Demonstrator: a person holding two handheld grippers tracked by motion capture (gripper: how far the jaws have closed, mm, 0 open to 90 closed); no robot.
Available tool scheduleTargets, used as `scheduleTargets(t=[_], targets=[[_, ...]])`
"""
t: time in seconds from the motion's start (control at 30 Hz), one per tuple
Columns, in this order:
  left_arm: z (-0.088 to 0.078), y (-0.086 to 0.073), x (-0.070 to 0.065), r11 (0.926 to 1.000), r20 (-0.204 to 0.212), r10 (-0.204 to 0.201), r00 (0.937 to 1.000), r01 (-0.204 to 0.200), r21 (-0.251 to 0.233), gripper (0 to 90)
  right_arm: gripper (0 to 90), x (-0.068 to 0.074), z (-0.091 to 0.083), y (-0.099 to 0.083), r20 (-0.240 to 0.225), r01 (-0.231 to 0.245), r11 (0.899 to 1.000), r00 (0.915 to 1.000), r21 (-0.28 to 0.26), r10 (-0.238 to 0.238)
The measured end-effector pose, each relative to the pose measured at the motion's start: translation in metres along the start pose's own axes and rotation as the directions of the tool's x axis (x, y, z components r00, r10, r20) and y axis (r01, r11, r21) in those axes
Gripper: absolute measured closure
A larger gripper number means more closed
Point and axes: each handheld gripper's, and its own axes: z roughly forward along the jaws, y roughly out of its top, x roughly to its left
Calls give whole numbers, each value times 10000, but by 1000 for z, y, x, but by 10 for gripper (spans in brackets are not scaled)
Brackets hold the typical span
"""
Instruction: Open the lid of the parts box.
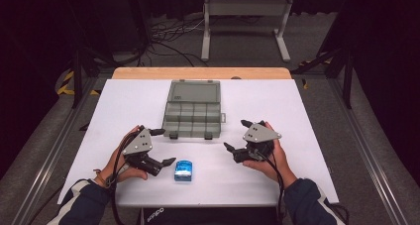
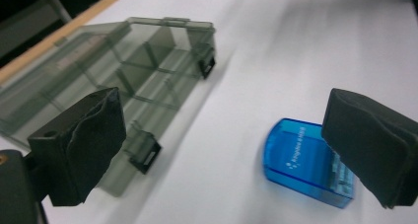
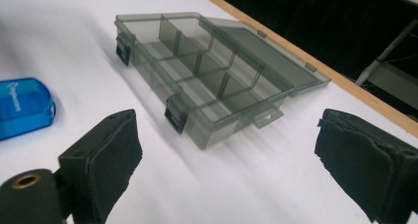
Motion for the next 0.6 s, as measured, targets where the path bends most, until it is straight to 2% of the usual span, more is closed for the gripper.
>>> scheduleTargets(t=[0.17, 0.23, 0.37, 0.4, 0.43, 0.53, 0.6], targets=[[7, -7, -7, 9990, 742, -328, 9967, 305, 324, 39, 96, 3, -7, -7, 8, 24, 9999, 10000, 132, -24], [12, -10, -11, 9980, 1005, -250, 9946, 190, 601, 39, 97, 4, -10, -10, -24, -28, 9998, 10000, 211, 29], [20, -14, -15, 9955, 1402, -356, 9895, 228, 920, 50, 96, 6, -16, -18, -39, -116, 9993, 9999, 366, 118], [24, -16, -17, 9938, 1609, -357, 9863, 181, 1096, 50, 96, 7, -19, -21, -5, -55, 9987, 10000, 512, 55], [24, -16, -17, 9938, 1609, -357, 9863, 181, 1096, 56, 97, 7, -20, -23, -11, -68, 9985, 10000, 551, 69], [30, -18, -20, 9913, 1975, -540, 9788, 288, 1286, 61, 97, 7, -23, -26, -18, -142, 9981, 9999, 601, 143], [34, -20, -21, 9892, 2067, -507, 9771, 206, 1453, 68, 97, 8, -26, -30, -14, -205, 9977, 9998, 645, 206]])
